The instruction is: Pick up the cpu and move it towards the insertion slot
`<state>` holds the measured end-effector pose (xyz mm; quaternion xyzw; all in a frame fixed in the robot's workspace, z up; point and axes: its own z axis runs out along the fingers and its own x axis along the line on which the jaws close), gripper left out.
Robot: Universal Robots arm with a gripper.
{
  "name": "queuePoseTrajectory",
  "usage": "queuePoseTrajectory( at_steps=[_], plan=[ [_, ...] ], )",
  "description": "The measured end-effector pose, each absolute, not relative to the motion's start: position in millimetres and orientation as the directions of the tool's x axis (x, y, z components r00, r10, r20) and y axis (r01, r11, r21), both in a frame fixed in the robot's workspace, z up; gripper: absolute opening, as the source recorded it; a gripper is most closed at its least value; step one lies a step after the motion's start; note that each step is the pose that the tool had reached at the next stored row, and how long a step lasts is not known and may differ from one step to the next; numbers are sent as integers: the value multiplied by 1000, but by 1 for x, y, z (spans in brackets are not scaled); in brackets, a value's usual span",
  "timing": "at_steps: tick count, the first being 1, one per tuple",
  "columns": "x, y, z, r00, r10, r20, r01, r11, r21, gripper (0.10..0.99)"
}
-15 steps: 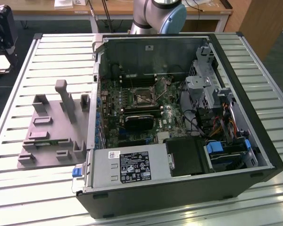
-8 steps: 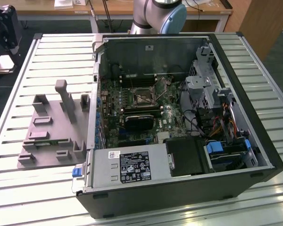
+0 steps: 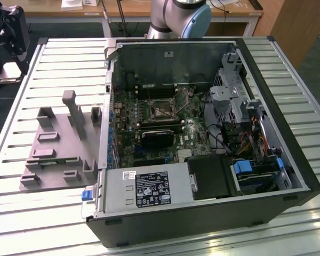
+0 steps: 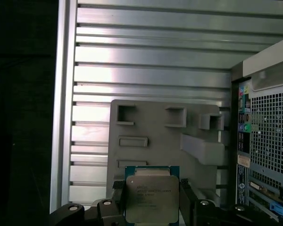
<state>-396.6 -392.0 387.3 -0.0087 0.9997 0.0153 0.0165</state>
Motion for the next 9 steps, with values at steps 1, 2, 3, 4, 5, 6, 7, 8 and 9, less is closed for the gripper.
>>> queuePoseTrajectory(
  at_steps=[1,2,3,4,5,6,7,8,9],
  plan=[
    [-395,-392,387,-999,-17,-33,-18,999,30,541],
    [-394,-392,387,-999,-17,-33,-18,999,30,541],
    [-393,-392,387,-999,-17,-33,-18,999,30,541],
    [-392,-392,387,-999,-17,-33,-18,999,30,541],
    [-391,-392,387,-999,-17,-33,-18,999,30,541],
    [-390,-392,387,-999,-17,-33,-18,999,30,541],
    [-389,-392,387,-999,-17,-33,-18,999,30,541],
    [-388,-392,387,-999,-17,-33,-18,999,30,541],
    [-387,-392,387,-999,-17,-33,-18,999,30,541]
  ],
)
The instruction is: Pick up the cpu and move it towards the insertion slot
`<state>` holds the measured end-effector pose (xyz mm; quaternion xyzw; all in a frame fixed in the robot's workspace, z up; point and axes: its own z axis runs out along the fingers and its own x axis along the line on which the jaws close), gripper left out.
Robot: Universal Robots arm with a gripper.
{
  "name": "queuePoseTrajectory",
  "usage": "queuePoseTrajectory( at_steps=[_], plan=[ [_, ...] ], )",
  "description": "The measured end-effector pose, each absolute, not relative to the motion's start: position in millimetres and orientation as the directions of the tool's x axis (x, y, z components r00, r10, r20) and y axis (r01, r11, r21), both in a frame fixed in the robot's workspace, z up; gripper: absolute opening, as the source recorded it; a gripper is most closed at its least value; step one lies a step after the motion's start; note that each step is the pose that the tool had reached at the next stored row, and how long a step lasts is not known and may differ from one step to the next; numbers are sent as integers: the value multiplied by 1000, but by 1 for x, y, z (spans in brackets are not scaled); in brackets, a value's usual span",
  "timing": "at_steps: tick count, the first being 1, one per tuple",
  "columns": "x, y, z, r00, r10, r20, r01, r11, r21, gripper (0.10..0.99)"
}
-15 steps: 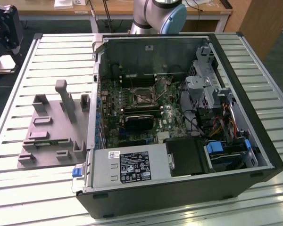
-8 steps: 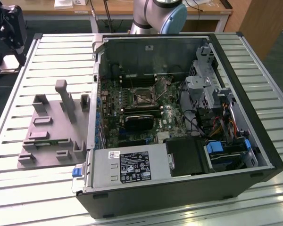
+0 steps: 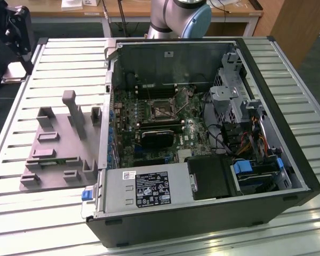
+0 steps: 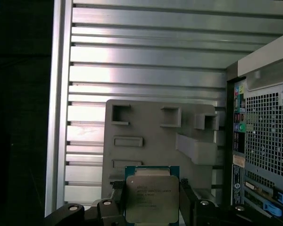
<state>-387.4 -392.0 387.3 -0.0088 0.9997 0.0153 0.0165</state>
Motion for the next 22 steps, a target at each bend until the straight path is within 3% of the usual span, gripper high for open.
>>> queuePoseTrajectory(
  at_steps=[22],
  plan=[
    [-354,-392,387,-999,-17,-33,-18,999,30,541]
  ],
)
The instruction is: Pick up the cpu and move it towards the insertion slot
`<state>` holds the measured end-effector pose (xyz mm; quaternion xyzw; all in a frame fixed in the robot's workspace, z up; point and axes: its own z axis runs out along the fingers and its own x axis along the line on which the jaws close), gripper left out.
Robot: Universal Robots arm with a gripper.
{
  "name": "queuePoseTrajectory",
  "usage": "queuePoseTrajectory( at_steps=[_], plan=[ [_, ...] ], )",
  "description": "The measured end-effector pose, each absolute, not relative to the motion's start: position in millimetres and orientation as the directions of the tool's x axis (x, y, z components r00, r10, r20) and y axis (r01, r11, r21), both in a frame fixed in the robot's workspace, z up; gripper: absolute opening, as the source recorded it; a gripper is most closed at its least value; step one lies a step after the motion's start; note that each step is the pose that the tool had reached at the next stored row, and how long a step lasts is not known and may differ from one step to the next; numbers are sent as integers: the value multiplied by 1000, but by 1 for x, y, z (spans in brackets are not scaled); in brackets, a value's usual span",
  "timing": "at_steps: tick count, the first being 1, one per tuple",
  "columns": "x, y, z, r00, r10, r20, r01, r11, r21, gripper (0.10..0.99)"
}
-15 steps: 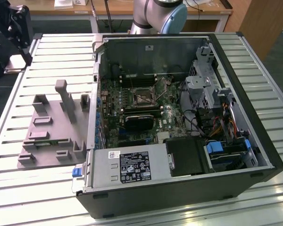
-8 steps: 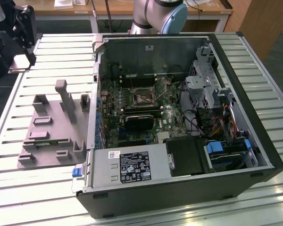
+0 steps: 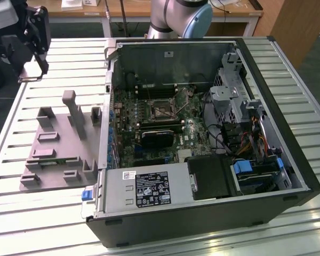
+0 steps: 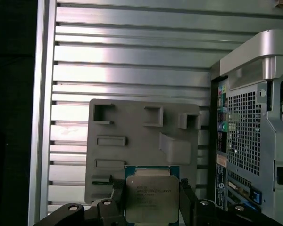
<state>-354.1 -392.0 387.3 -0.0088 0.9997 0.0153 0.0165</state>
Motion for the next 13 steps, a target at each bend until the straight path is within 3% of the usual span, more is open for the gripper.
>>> queuePoseTrajectory(
  at_steps=[13],
  plan=[
    [-319,-392,387,-999,-17,-33,-18,999,30,541]
  ],
)
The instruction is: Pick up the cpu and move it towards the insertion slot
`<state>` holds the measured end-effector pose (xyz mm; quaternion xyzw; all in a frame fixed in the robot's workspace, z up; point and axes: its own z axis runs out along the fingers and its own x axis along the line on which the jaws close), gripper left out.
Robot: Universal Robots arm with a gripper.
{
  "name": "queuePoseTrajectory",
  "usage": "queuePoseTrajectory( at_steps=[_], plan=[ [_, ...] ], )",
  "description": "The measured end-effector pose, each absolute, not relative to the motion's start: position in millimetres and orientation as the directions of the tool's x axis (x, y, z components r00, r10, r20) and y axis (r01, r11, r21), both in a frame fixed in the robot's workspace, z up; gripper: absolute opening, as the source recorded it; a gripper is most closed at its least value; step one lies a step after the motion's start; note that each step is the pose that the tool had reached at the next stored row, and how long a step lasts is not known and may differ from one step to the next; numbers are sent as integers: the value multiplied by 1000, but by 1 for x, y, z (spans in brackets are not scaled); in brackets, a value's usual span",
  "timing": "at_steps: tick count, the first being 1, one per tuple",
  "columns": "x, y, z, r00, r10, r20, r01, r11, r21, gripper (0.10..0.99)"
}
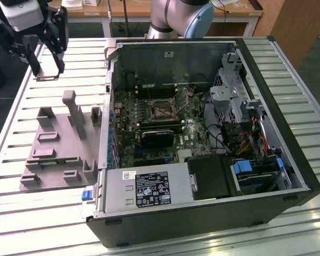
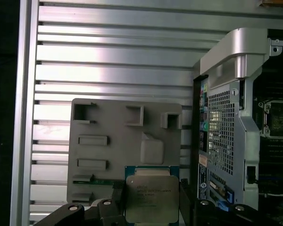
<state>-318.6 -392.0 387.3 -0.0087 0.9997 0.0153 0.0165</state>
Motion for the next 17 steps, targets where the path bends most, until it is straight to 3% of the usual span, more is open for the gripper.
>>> queuePoseTrajectory(
  at_steps=[17],
  plan=[
    [-246,-392,387,-999,-17,-30,-18,999,30,541]
  ],
)
